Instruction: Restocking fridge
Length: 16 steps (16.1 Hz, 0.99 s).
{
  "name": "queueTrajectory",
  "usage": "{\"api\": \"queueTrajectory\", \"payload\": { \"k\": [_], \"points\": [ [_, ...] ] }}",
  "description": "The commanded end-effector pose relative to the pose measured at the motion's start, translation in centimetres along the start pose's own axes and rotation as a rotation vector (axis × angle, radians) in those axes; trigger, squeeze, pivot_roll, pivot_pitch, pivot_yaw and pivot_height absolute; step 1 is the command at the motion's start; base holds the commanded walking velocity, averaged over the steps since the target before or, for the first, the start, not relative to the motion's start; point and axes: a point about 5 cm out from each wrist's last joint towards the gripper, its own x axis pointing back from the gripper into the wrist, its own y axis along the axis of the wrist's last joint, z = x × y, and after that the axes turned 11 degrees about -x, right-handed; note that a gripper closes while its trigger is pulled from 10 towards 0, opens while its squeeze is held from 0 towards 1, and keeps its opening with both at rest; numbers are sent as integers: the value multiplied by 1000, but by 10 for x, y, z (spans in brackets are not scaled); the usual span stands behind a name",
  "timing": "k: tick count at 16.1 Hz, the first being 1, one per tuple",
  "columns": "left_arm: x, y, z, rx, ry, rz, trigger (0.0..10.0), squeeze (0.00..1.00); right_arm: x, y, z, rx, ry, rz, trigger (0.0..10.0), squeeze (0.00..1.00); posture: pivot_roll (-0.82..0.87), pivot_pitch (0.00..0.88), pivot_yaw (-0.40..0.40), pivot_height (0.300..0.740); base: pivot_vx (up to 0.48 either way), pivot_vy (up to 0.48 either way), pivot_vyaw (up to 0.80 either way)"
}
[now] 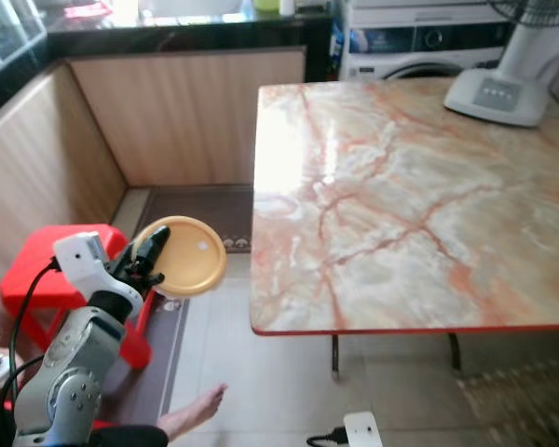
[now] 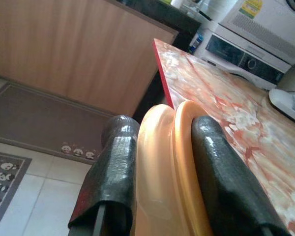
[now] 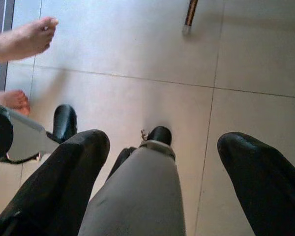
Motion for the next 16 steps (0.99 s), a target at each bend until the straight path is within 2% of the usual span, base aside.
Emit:
{"api": "queueTrajectory", "payload": {
  "k": [1,5,8,10,12,16],
  "points": [
    [0,3,-2,-9,-13,-20,10000,0,0,-3,-1,5,-2,13,10000,0,83,16,56,740,0,0,-800],
    [-1,3,-2,-18,-15,-21,10000,0,0,-4,0,8,-1,16,10000,0,82,17,57,740,0,0,-800],
    [-1,2,-3,-53,-18,-12,10000,0,1,-4,-1,8,-3,19,10000,0,83,16,56,740,0,0,0],
    [0,1,-6,-93,-51,-4,10000,0,1,-4,-1,11,-1,20,10000,0,85,16,55,740,0,-403,-400],
    [-1,0,-6,-90,-44,1,10000,0,0,-4,-1,12,0,19,10000,0,85,16,55,740,0,-208,0],
    [-2,0,-6,-114,-46,2,10000,0,0,-4,0,11,-1,21,10000,0,86,15,58,740,0,0,-800]
  ]
}}
